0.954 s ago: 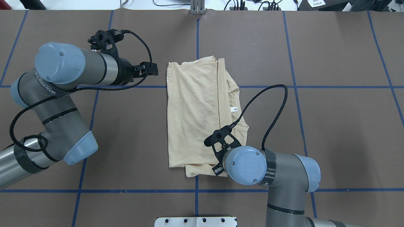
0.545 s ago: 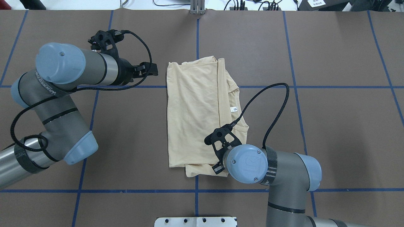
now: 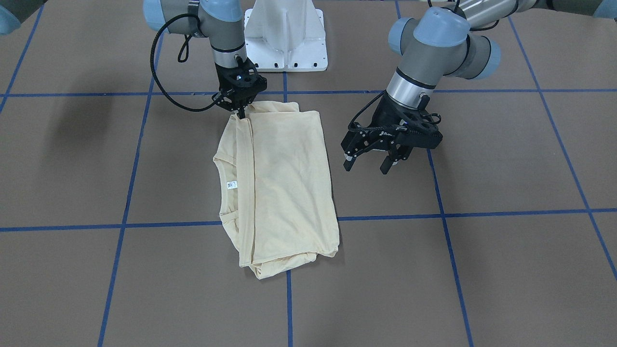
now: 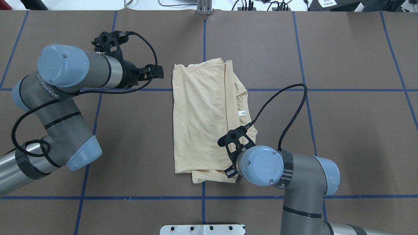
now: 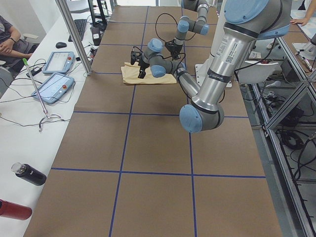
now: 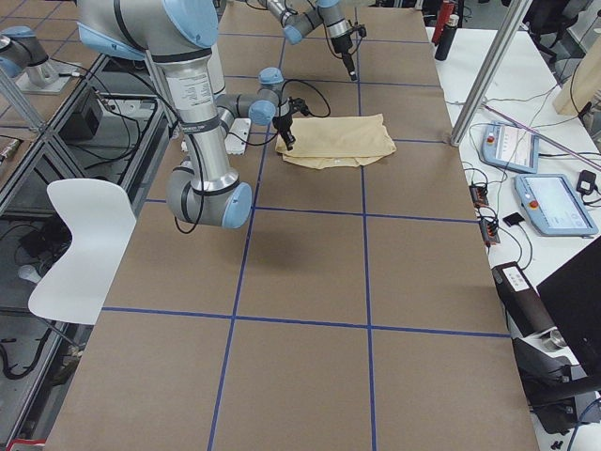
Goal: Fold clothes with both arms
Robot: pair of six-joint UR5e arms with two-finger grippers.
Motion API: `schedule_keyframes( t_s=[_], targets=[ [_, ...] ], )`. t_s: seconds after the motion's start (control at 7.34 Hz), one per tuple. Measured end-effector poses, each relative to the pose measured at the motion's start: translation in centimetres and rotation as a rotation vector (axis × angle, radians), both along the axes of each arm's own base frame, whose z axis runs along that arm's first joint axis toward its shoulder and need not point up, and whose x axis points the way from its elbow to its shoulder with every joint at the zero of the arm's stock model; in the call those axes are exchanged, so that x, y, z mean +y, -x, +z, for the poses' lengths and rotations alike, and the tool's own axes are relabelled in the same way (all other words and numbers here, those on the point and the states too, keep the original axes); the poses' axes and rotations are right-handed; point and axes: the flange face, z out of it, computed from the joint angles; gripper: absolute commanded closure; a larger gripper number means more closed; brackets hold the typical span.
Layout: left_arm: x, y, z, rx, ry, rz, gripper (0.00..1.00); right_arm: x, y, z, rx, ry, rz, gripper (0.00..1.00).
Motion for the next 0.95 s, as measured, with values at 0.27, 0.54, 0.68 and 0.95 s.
schedule_keyframes(
  t_s=[0.27, 0.54, 0.68, 0.95],
  targets=[
    [0.0, -0.1, 0.1, -0.002, 0.002, -0.001, 0.0, 0.1, -0.4, 0.7, -0.001, 0.047, 0.019, 1.0],
    [-0.1, -0.1, 0.3, -0.005, 0.003, 0.0, 0.0, 0.4, -0.6, 0.9, -0.012, 0.11, 0.054, 1.0],
    [-0.1, -0.1, 0.3, -0.006, 0.002, 0.0, 0.0, 0.4, -0.6, 0.9, -0.018, 0.132, 0.061, 1.0],
    [-0.1, -0.1, 0.4, -0.008, 0.001, 0.0, 0.0, 0.4, -1.3, 0.8, -0.03, 0.166, 0.068, 1.0]
  ],
)
